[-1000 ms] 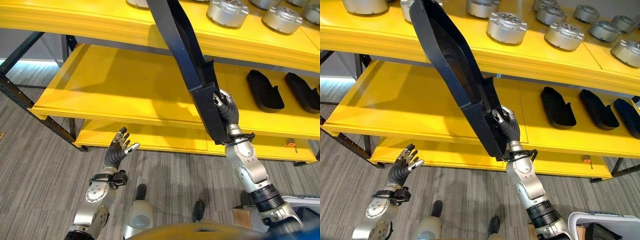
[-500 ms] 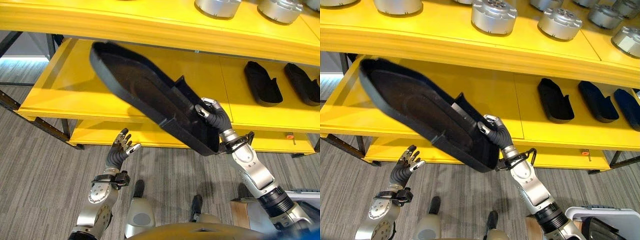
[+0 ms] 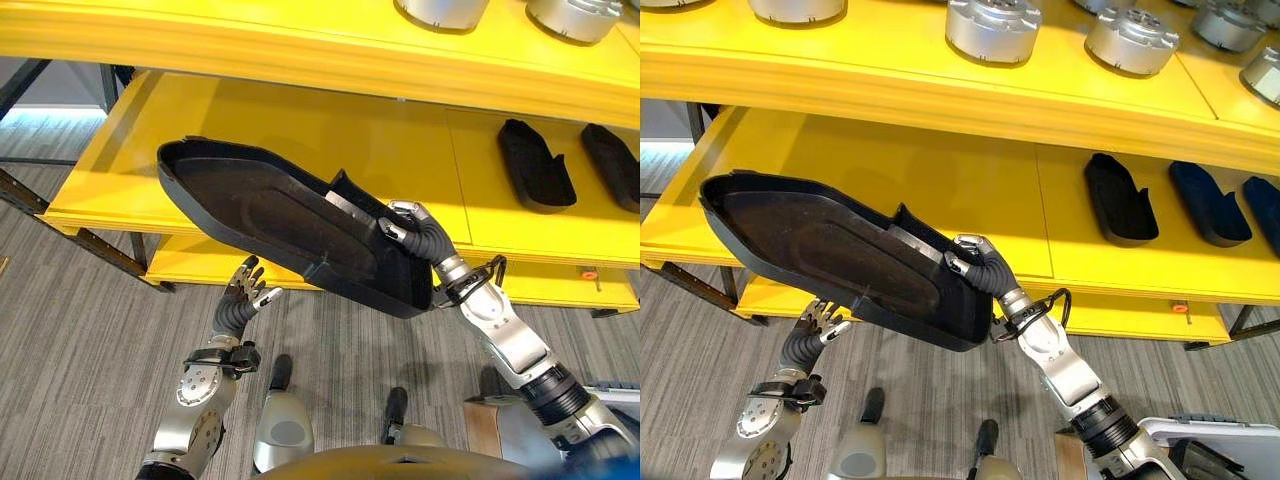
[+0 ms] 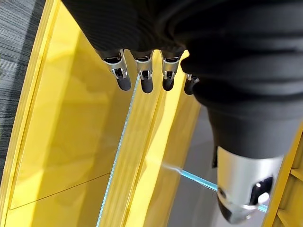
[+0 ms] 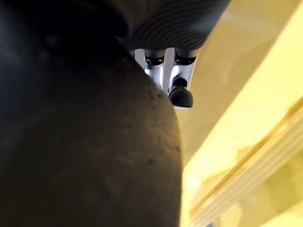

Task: Move parts from the plastic box to the shelf.

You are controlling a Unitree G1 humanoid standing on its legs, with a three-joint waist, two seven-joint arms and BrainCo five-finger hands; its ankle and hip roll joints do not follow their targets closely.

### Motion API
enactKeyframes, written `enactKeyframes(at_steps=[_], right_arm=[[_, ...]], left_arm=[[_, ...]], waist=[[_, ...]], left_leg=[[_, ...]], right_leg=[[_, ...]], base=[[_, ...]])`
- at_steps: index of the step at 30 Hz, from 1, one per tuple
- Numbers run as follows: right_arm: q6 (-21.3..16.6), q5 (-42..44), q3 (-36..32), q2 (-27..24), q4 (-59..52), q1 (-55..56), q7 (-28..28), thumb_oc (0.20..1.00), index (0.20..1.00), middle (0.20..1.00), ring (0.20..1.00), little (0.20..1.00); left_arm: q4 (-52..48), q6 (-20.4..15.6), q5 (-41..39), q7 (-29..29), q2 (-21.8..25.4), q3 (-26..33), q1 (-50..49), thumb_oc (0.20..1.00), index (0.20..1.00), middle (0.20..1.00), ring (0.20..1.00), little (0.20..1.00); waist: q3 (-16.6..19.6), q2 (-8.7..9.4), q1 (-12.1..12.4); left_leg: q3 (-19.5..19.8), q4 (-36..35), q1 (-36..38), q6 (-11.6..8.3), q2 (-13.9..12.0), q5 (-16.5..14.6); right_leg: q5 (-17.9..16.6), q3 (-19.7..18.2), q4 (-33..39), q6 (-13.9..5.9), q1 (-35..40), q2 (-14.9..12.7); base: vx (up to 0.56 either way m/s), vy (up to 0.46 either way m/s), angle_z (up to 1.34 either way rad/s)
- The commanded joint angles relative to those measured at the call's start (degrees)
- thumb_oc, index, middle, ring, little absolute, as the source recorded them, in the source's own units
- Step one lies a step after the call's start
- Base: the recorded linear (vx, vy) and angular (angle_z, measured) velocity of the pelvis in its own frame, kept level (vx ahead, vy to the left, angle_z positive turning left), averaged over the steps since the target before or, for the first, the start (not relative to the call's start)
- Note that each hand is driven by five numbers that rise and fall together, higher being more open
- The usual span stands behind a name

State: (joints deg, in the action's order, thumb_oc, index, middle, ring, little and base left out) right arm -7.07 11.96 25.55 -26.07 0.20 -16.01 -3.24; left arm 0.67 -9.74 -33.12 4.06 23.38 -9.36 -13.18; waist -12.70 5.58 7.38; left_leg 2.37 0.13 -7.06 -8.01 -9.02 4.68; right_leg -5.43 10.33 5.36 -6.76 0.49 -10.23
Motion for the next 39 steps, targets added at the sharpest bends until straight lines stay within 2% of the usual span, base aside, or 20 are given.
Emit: enactKeyframes(at_steps=[1,5,8,13,14,18,30,39], right_arm=[[-2.0,-1.0,-3.6,-1.1,2.9,-9.1,-5.4,0.2,0.2,0.2,0.2,0.2],[-1.5,-0.9,-3.6,-0.4,9.6,-14.8,-8.5,0.2,0.2,0.2,0.2,0.2],[-1.3,1.4,-4.6,0.4,17.7,-23.1,-12.8,0.2,0.2,0.2,0.2,0.2],[-0.6,2.4,-5.7,-3.7,30.3,-41.6,-19.9,0.2,0.2,0.2,0.2,0.2],[-0.7,2.4,-5.6,-3.7,30.5,-41.8,-19.9,0.2,0.2,0.2,0.2,0.2],[-1.6,7.4,-6.5,-4.7,42.2,-53.2,-24.0,0.2,0.2,0.2,0.2,0.2],[-1.4,15.6,-8.1,-6.6,65.1,-63.2,-25.8,0.2,0.2,0.2,0.2,0.2],[-0.9,17.6,-8.2,-5.5,70.1,-64.3,-26.1,0.2,0.2,0.2,0.2,0.2]], left_arm=[[-6.0,-3.1,-0.5,-1.2,2.9,-1.6,-0.1,1.0,1.0,1.0,1.0,1.0],[-6.4,-3.2,-1.2,-0.9,3.5,-2.6,0.5,1.0,1.0,1.0,1.0,1.0],[-6.3,-3.6,-2.1,-0.2,4.3,-4.2,2.0,1.0,1.0,1.0,1.0,1.0],[-6.3,-4.6,-3.5,1.4,5.5,-6.0,5.3,1.0,1.0,1.0,1.0,1.0],[-6.2,-4.6,-3.5,1.4,5.5,-6.0,5.4,1.0,1.0,1.0,1.0,1.0],[-5.8,-5.0,-4.2,2.2,6.1,-8.2,8.0,1.0,1.0,1.0,1.0,1.0],[-5.3,-5.5,-3.5,4.3,6.7,-10.5,12.4,1.0,1.0,1.0,1.0,1.0],[-5.2,-5.7,-3.3,5.7,6.4,-11.8,14.3,1.0,1.0,1.0,1.0,1.0]], waist=[[1.5,0.0,1.0],[0.7,-0.15,1.7],[-1.0,-0.71,2.6],[-5.0,-2.91,3.3],[-5.0,-2.93,3.3],[-7.2,-4.61,3.3],[-11.0,-7.64,3.9],[-12.0,-8.18,4.3]], left_leg=[[0.0,3.9,-2.5,2.56,1.3,-2.5],[0.2,4.0,-2.9,2.55,1.2,-2.3],[0.5,4.5,-4.2,2.45,1.2,-2.0],[0.4,4.5,-7.1,2.25,0.6,-0.5],[0.4,4.5,-7.1,2.25,0.6,-0.4],[0.6,6.0,-10.1,2.29,0.4,-0.1],[2.0,12.4,-17.6,2.08,1.3,-1.4],[2.5,13.5,-19.9,2.31,1.9,-1.7]], right_leg=[[4.8,1.7,-6.4,-4.04,2.8,-5.4],[4.9,1.6,-6.6,-3.89,2.4,-5.4],[4.8,1.4,-7.4,-3.71,0.9,-5.2],[4.3,0.4,-9.5,-3.25,-4.2,-5.0],[4.3,0.3,-9.6,-3.24,-4.3,-5.0],[5.0,-0.7,-12.4,-3.02,-8.5,-4.9],[7.1,-0.9,-20.3,-2.75,-16.2,-5.1],[7.5,-0.8,-21.5,-2.52,-18.1,-5.0]], base=[[0.0,0.0,0.0],[-0.01,-0.001,0.01],[-0.1,-0.013,0.0],[-0.14,0.013,0.01],[-0.08,0.022,-0.02],[-0.09,0.015,0.01],[-0.06,-0.003,-0.02],[-0.01,-0.002,0.03]])
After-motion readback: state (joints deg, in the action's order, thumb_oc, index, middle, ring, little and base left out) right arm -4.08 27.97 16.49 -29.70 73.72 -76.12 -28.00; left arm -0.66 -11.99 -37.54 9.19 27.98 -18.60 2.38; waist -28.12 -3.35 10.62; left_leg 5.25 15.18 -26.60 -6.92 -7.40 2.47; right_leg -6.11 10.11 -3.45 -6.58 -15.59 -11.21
